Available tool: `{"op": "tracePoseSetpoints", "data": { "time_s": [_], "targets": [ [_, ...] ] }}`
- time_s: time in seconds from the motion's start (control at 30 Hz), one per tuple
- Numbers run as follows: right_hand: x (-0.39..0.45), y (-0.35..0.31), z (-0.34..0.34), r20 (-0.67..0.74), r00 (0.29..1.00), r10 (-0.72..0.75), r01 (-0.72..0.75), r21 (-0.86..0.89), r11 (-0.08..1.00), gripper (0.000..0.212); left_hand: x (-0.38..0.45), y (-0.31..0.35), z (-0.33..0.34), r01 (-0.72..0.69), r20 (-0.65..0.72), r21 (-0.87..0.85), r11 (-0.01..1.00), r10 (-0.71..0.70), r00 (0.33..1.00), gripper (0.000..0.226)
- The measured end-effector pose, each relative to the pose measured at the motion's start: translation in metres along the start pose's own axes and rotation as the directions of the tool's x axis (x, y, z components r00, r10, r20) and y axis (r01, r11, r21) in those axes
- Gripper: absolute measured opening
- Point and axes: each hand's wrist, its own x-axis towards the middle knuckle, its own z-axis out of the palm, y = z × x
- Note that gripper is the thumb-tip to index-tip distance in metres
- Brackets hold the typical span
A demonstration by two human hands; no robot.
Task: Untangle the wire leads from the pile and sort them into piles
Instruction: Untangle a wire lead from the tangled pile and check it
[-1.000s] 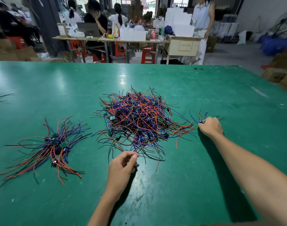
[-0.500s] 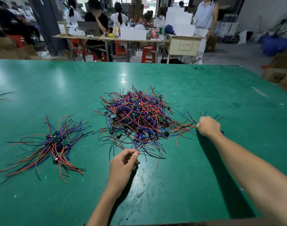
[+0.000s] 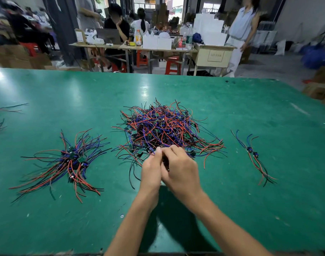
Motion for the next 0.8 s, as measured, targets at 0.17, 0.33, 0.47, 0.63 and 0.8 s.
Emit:
{"op": "tracePoseSetpoints", "data": {
  "time_s": [0.17,0.33,0.47,0.63,0.8],
  "targets": [
    [-0.012,-0.021,0.008,0.165,0.986,0.003,-0.033,0.178,0.983,0.047,-0.001,0.007,-0.024,0.010,-0.054,-0.140,0.990,-0.018,0.998,0.034],
    [-0.008,-0.010,0.006,0.070,0.992,0.102,-0.122,0.420,0.899,0.033,0.034,0.044,-0.070,-0.206,-0.181,0.395,0.895,0.296,0.938,0.041],
    [0.023,0.071,0.001,-0.020,0.863,0.504,-0.464,0.360,0.809,0.024,0.069,0.082,-0.135,-0.036,-0.218,0.910,0.413,0.550,0.806,0.036],
    [-0.001,0.162,0.011,0.117,0.745,0.657,-0.646,-0.118,0.754,0.034,0.081,0.079,-0.176,0.241,-0.263,0.964,0.113,0.261,0.929,0.057],
    [-0.011,0.169,0.013,0.029,0.814,0.580,-0.578,-0.065,0.814,0.018,0.065,0.055,-0.160,0.175,-0.198,0.980,0.093,0.436,0.878,0.060]
  ]
}}
